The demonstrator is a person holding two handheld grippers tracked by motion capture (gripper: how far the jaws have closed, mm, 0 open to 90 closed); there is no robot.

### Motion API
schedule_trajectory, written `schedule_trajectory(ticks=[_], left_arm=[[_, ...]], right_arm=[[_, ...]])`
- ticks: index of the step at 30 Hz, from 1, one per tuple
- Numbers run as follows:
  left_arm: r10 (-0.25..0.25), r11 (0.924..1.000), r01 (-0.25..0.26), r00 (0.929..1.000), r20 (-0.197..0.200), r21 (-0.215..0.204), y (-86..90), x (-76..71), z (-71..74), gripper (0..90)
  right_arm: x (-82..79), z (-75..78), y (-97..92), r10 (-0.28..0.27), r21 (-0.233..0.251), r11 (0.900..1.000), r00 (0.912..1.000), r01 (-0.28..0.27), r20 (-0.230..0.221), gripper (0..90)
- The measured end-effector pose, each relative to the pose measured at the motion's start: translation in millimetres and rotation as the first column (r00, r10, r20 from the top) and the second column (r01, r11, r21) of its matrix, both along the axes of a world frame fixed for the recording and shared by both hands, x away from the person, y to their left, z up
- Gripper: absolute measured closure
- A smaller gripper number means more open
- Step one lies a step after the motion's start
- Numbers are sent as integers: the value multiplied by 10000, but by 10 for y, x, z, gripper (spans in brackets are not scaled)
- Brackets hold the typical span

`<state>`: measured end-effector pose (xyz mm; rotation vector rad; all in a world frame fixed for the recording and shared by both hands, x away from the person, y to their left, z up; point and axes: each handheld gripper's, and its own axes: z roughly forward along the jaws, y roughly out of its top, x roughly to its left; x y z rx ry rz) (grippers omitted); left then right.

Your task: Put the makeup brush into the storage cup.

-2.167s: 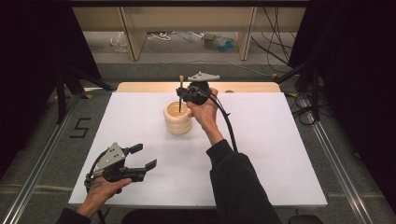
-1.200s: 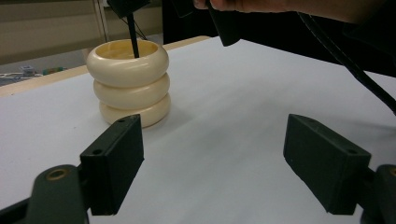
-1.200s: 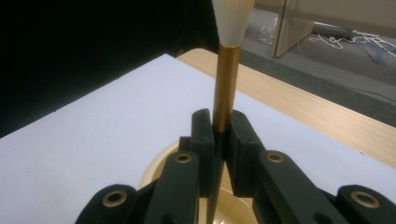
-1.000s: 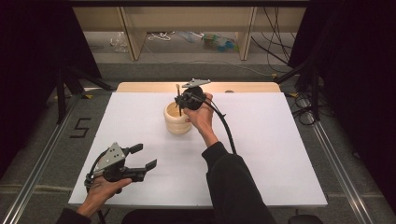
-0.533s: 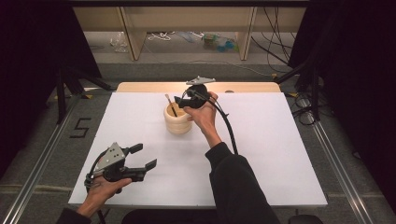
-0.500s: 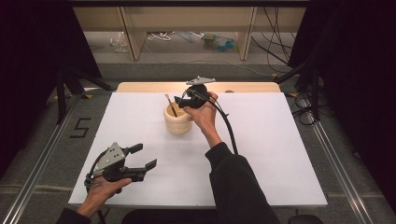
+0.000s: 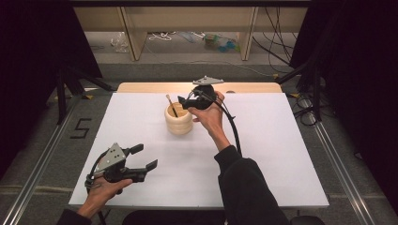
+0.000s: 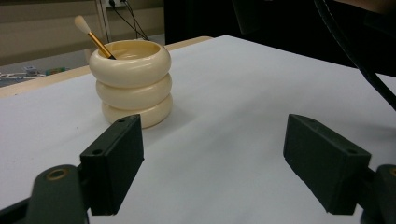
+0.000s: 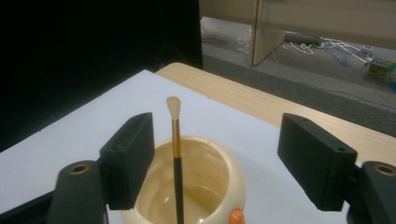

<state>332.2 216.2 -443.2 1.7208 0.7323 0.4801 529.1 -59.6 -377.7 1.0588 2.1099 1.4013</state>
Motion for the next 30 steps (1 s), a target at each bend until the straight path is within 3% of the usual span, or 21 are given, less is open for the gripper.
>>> schedule_trajectory(ticks=[3,9,13,21,24,30], left_arm=[[9,10000,-9,10000,-40,-11,0,-1,-2,201],[100,9999,-100,9999,-64,8,4,-5,1,201],[144,9999,-143,9999,-66,26,3,-1,-2,201],[83,9999,-84,10000,42,56,8,8,0,201],[12,10000,-12,10000,13,0,5,5,-2,200],[198,9998,-198,9998,-35,-27,14,1,0,200]], right_arm=[[-21,7,-37,33,-227,9997,10000,-31,69,254],[-105,77,-148,184,-58,9998,9993,-182,334,229],[-201,138,-252,345,-68,9994,9989,-343,319,213],[-378,213,-434,619,-113,9981,9956,-612,701,207],[-462,228,-499,700,-126,9975,9957,-693,614,195],[-610,242,-647,837,42,9964,9916,-845,987,189]])
